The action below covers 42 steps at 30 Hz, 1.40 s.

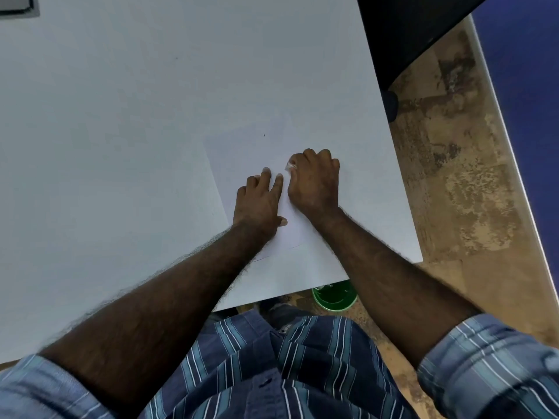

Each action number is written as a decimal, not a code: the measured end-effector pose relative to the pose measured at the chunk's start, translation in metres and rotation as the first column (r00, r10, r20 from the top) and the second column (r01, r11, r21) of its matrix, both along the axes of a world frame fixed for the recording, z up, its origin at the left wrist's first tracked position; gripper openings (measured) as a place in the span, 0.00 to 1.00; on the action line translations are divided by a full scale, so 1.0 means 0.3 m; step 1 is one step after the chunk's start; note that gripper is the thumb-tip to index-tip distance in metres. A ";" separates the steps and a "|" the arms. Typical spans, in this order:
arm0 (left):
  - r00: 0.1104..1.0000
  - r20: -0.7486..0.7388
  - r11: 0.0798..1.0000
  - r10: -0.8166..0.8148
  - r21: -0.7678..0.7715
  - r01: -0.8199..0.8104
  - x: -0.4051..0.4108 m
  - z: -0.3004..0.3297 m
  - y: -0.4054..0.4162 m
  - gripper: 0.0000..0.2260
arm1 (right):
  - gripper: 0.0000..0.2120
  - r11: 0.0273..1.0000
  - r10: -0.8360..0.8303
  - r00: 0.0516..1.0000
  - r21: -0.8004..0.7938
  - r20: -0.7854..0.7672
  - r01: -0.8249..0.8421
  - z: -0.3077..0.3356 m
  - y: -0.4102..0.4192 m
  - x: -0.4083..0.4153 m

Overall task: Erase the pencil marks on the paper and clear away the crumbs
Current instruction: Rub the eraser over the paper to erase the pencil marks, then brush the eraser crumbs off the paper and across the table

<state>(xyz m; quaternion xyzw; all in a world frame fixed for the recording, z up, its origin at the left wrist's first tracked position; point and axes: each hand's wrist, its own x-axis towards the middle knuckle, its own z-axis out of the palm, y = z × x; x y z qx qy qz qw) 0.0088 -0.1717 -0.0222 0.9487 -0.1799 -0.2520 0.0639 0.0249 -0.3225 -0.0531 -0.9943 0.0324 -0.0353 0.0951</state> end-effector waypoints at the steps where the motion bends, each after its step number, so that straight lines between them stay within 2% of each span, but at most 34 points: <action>1: 1.000 -0.002 1.000 -0.002 0.004 0.002 0.001 -0.001 0.000 0.46 | 0.07 1.000 -0.004 1.000 0.000 -0.003 0.004 -0.001 0.003 0.000; 5: 1.000 -0.002 1.000 0.005 -0.003 -0.005 -0.001 -0.012 0.003 0.46 | 0.08 0.999 -0.020 1.000 0.040 0.002 0.020 0.015 0.002 -0.124; 10: 1.000 -0.011 1.000 0.008 -0.014 -0.008 -0.003 -0.015 0.003 0.46 | 0.08 0.993 0.104 0.993 0.065 -0.051 -0.101 0.030 -0.007 -0.376; 13: 1.000 -0.019 1.000 0.006 -0.013 -0.006 -0.002 -0.017 -0.001 0.46 | 0.07 0.991 0.128 0.991 0.052 -0.030 -0.126 0.017 -0.020 -0.337; 17: 1.000 -0.013 1.000 -0.001 -0.003 0.001 -0.004 -0.016 -0.003 0.46 | 0.07 0.998 0.012 1.000 0.054 -0.006 -0.012 0.004 -0.011 -0.120; 20: 1.000 -0.023 1.000 -0.006 -0.002 0.006 -0.002 -0.012 -0.006 0.46 | 0.07 0.994 -0.071 0.995 0.079 -0.070 0.076 0.012 -0.002 -0.008; 22: 1.000 -0.028 1.000 -0.008 -0.005 0.007 0.001 -0.008 -0.006 0.46 | 0.08 0.976 -0.121 0.981 0.163 -0.153 0.145 0.032 -0.010 -0.001; 23: 1.000 -0.028 1.000 -0.009 -0.008 0.009 0.002 -0.006 -0.005 0.46 | 0.08 0.947 -0.152 0.970 0.254 -0.189 0.198 0.050 -0.019 -0.010; 24: 1.000 -0.029 1.000 -0.010 -0.016 0.009 0.002 -0.004 -0.001 0.46 | 0.09 0.877 -0.188 0.950 0.392 -0.249 0.277 0.071 -0.029 -0.026; 25: 0.999 -0.034 1.000 -0.009 -0.027 0.008 0.001 -0.001 0.003 0.46 | 0.09 0.756 -0.218 0.919 0.538 -0.329 0.372 0.094 -0.036 -0.047; 27: 0.999 -0.038 0.998 0.006 -0.069 -0.008 -0.004 0.002 0.014 0.44 | 0.09 0.449 -0.239 0.842 0.713 -0.484 0.538 0.136 -0.049 -0.101; 29: 0.999 -0.007 0.988 0.043 -0.150 -0.043 -0.014 0.007 0.021 0.38 | 0.09 0.183 -0.222 0.758 0.737 -0.614 0.651 0.175 -0.061 -0.151; 31: 0.992 0.075 0.955 0.105 -0.287 -0.079 -0.027 0.013 0.025 0.28 | 0.11 0.007 -0.171 0.691 0.700 -0.703 0.714 0.196 -0.075 -0.186; 33: 0.972 0.114 0.872 0.205 -0.472 -0.129 -0.041 0.028 0.026 0.20 | 0.12 -0.107 -0.116 0.657 0.667 -0.745 0.738 0.208 -0.085 -0.211; 34: 0.963 0.072 0.809 0.258 -0.562 -0.175 -0.049 0.049 0.022 0.19 | 0.13 -0.156 -0.083 0.651 0.655 -0.755 0.740 0.209 -0.088 -0.221; 36: 0.953 -0.107 0.685 0.283 -0.672 -0.279 -0.066 0.099 0.004 0.18 | 0.12 -0.244 -0.008 0.651 0.633 -0.759 0.735 0.226 -0.084 -0.238; 39: 0.904 -0.356 0.537 0.236 -0.728 -0.427 -0.087 0.131 -0.034 0.18 | 0.06 -0.334 0.095 0.658 0.599 -0.747 0.728 0.241 -0.077 -0.251; 42: 0.823 -0.484 0.423 0.296 -0.706 -0.567 -0.087 0.141 -0.059 0.19 | 0.06 -0.395 0.136 0.650 0.561 -0.748 0.728 0.246 -0.074 -0.263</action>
